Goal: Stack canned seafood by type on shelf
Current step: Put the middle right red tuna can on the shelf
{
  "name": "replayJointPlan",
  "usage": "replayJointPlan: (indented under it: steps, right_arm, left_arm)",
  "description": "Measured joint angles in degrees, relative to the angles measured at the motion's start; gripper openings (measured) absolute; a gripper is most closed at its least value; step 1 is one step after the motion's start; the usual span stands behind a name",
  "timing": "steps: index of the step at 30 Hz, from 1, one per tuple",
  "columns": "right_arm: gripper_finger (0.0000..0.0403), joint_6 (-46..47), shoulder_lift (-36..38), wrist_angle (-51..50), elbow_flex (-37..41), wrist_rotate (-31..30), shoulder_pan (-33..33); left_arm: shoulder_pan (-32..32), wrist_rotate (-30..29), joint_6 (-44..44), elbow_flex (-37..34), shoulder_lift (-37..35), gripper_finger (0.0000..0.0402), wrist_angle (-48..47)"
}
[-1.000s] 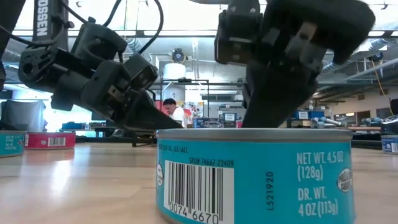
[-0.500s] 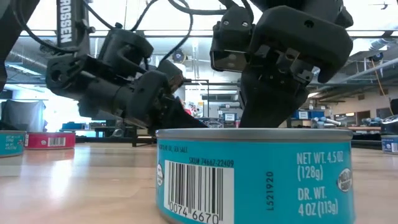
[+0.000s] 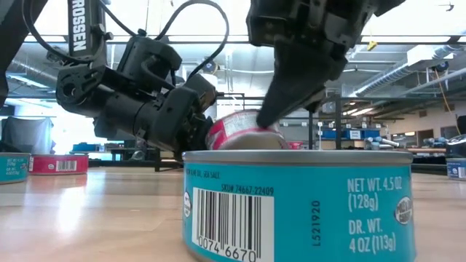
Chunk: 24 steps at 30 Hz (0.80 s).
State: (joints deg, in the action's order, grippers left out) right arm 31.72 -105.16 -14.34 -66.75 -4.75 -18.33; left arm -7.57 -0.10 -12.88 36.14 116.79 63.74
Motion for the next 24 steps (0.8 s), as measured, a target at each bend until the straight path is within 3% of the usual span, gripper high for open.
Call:
replayJointPlan:
  steps: [24]
  right_arm:
    - [0.0005, 7.78, 1.18, 3.59, -0.08, -1.33, 3.83]
  left_arm:
    - [-0.53, 5.49, 0.23, 0.16, -0.12, 0.0001, -3.22]
